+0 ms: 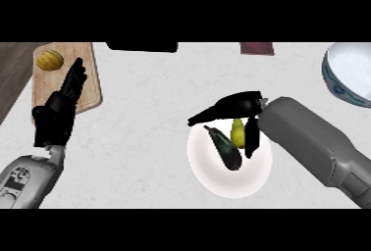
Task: Pick the eggplant from the plate and place it in the bowl
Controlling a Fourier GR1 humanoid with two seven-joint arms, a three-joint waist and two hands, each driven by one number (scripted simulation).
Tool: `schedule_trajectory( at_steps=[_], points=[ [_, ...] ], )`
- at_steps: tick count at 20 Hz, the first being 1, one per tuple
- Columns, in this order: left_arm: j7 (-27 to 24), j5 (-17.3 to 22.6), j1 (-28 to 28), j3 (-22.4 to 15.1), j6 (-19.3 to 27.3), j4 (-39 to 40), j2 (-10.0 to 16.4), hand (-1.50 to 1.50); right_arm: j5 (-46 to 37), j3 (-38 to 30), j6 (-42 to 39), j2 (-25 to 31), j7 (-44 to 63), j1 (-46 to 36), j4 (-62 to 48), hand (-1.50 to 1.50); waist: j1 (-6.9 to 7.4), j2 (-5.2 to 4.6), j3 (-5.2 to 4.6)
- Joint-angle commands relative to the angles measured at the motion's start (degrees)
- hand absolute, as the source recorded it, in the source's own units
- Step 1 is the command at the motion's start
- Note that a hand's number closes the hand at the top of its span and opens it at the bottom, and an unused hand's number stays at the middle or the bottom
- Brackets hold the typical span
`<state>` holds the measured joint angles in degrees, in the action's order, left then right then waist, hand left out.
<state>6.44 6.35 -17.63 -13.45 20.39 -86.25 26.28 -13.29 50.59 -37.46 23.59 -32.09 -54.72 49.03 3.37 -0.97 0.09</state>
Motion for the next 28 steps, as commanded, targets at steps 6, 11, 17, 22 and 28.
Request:
schedule_trajectory(
  at_steps=[6, 11, 17, 22, 28],
  points=[
    [-0.68, -2.16, 3.17, -0.45, 0.72, -1.65, -1.85, 0.0, -7.71, 6.38, 0.56, -7.07, -12.88, -3.39, -15.2, -1.5, -0.86, 0.14, -0.05],
    [0.72, -0.98, 3.2, 2.68, -1.53, -2.97, 0.48, 0.0, -9.24, 7.76, 1.99, -11.63, -13.52, -3.85, -20.43, -1.5, -1.1, 0.38, -0.07],
    [3.07, -3.02, 0.52, 1.79, -0.28, -2.19, -2.05, 0.0, -11.29, 9.4, 6.7, -14.12, -19.26, -2.33, -27.02, -1.5, -1.23, 0.15, -0.03],
    [5.53, -4.43, 0.31, 1.33, 0.14, -4.61, -2.45, 0.0, -14.74, 12.34, 11.53, -17.01, -21.27, -0.96, -29.76, 1.5, -1.23, 0.29, 0.0],
    [2.44, -4.11, 1.93, 3.12, -1.73, -3.14, -1.98, 0.0, -14.42, 10.24, 16.15, -19.52, -25.09, -2.15, -31.64, 1.5, -1.32, 0.27, -0.04]
  ],
)
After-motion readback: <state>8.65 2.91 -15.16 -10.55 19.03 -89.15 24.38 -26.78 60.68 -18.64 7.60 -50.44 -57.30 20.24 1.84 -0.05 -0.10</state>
